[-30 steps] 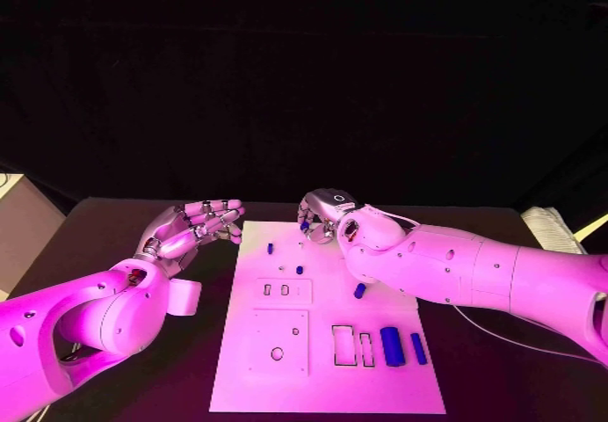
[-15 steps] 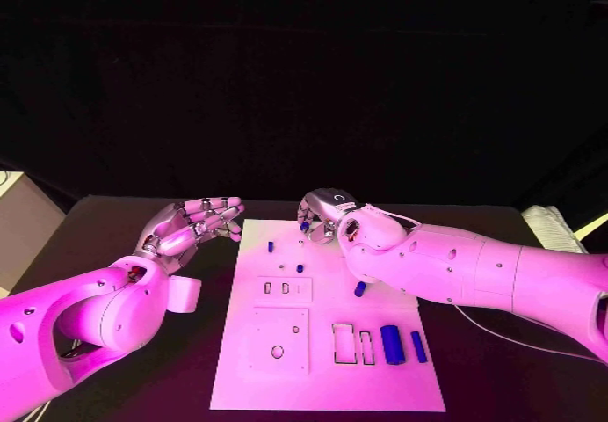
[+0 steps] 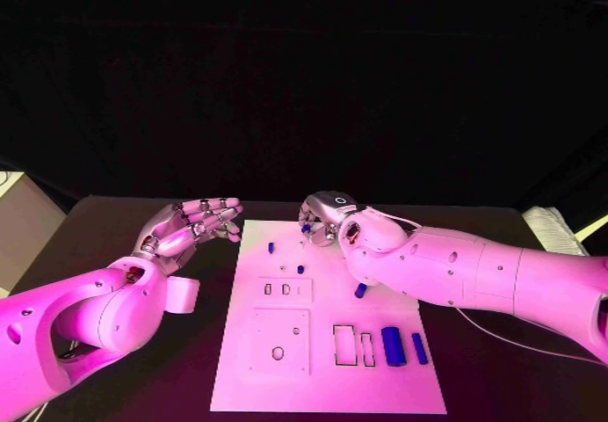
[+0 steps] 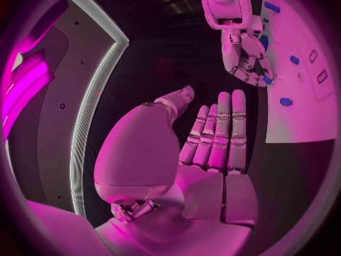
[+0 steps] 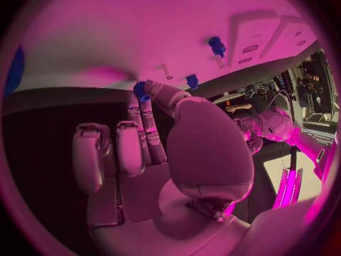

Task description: Assemble the parts on the task board

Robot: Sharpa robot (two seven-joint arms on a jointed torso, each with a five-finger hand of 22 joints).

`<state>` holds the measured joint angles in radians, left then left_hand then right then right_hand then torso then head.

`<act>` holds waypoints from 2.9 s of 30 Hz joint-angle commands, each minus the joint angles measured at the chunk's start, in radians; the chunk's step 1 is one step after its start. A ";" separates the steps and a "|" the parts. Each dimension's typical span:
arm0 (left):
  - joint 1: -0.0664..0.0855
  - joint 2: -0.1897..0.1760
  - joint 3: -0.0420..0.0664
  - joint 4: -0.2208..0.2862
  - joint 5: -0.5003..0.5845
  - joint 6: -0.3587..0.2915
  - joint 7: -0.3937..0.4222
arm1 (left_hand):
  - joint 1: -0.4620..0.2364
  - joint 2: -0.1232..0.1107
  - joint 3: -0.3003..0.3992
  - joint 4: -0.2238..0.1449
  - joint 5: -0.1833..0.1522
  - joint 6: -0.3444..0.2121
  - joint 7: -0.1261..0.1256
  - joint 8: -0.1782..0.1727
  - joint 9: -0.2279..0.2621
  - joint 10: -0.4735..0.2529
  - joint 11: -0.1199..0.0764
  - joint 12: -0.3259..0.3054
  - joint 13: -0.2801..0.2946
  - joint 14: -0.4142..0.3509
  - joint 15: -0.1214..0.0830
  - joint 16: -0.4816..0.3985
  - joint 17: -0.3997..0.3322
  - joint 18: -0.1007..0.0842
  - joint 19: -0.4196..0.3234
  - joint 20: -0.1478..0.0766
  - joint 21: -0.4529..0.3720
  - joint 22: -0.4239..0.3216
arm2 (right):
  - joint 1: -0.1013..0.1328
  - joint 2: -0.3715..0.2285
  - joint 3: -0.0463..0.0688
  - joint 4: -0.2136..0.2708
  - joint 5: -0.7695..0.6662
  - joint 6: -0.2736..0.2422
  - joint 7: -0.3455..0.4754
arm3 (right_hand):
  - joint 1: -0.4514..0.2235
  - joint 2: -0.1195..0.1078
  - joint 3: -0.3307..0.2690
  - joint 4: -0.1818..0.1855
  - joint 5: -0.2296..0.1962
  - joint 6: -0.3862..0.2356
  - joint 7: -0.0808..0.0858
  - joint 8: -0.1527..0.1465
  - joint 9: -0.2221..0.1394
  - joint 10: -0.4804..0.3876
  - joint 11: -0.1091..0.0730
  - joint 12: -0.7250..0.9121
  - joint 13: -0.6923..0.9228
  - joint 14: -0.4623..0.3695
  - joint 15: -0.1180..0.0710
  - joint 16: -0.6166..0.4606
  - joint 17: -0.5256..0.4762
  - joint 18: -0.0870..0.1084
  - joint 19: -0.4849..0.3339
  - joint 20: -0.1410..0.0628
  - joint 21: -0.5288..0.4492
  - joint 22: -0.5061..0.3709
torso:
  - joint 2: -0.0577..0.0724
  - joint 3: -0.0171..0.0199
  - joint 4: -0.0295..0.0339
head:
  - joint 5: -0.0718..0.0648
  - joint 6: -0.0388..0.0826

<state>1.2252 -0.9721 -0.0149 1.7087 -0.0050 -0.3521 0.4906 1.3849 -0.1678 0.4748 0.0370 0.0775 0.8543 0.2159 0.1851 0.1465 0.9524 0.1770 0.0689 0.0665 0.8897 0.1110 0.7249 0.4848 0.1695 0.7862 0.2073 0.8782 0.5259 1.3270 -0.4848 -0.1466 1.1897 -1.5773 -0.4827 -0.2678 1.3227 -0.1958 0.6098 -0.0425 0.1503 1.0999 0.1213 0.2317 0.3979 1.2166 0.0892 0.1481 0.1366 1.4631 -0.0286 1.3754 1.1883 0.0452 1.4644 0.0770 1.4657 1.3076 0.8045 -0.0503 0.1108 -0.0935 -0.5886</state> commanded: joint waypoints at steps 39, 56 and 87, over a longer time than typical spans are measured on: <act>0.003 0.000 0.001 -0.012 -0.001 0.021 -0.002 | 0.003 0.007 0.002 -0.008 -0.005 -0.008 0.007 0.003 -0.001 -0.012 0.001 -0.003 -0.002 -0.008 0.004 0.007 0.000 0.013 -0.010 0.003 0.009 0.003 | 0.050 -0.406 0.014 0.295 0.132 0.057 -0.056 | 0.121 -0.052 -0.367 0.285 0.029 -0.158 0.001 -0.125 0.007 0.037 -0.048 0.222 0.084 0.033 -0.005 -0.019 -0.046 0.006 0.023 -0.004 -0.086 0.021 | -0.012 0.0129 -0.0273 | -0.013 0.004; 0.002 0.014 0.000 -0.030 -0.001 0.031 -0.004 | 0.005 0.008 0.004 -0.011 -0.005 -0.008 0.007 0.003 -0.001 -0.013 0.001 -0.002 -0.002 -0.010 0.004 0.009 -0.001 0.013 -0.012 0.003 0.012 0.005 | 0.034 -0.395 0.012 0.218 0.261 0.148 -0.030 | 0.110 -0.040 -0.441 0.328 0.063 -0.188 0.035 -0.095 0.042 0.278 -0.017 1.346 1.337 0.103 0.027 0.189 0.363 -0.045 0.106 0.023 0.105 0.263 | -0.009 0.0159 -0.0258 | -0.013 -0.001; 0.002 0.011 0.000 -0.034 -0.001 0.035 -0.009 | 0.006 0.009 0.005 -0.012 -0.005 -0.008 0.006 0.003 -0.001 -0.014 0.001 -0.002 -0.002 -0.010 0.004 0.010 -0.001 0.013 -0.013 0.003 0.013 0.005 | 0.011 -0.310 0.012 0.155 0.299 0.132 -0.026 | 0.108 -0.019 -0.427 0.326 0.086 -0.184 0.037 -0.086 0.045 0.288 -0.014 1.359 1.355 0.106 0.031 0.194 0.377 -0.045 0.106 0.028 0.105 0.263 | -0.009 0.0166 -0.0244 | -0.007 -0.013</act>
<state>1.2265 -0.9620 -0.0154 1.6737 -0.0048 -0.3372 0.4779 1.3892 -0.1635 0.4803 0.0316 0.0775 0.8543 0.2159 0.1850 0.1464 0.9453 0.1769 0.0689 0.0659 0.8863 0.1145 0.7285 0.4846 0.1694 0.7828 0.2108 0.8858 0.5304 1.3388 -0.7968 -0.1346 1.3447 -1.2811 -0.3550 -0.2988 1.4332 -0.2250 0.1772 0.2825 0.2305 0.9137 0.1547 0.1392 0.4414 1.4632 0.0680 1.5023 1.3078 1.4665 -0.0036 1.5652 1.3078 0.0138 1.4662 0.0970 1.5673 1.3076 0.7958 -0.0342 0.0861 -0.1023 -0.6014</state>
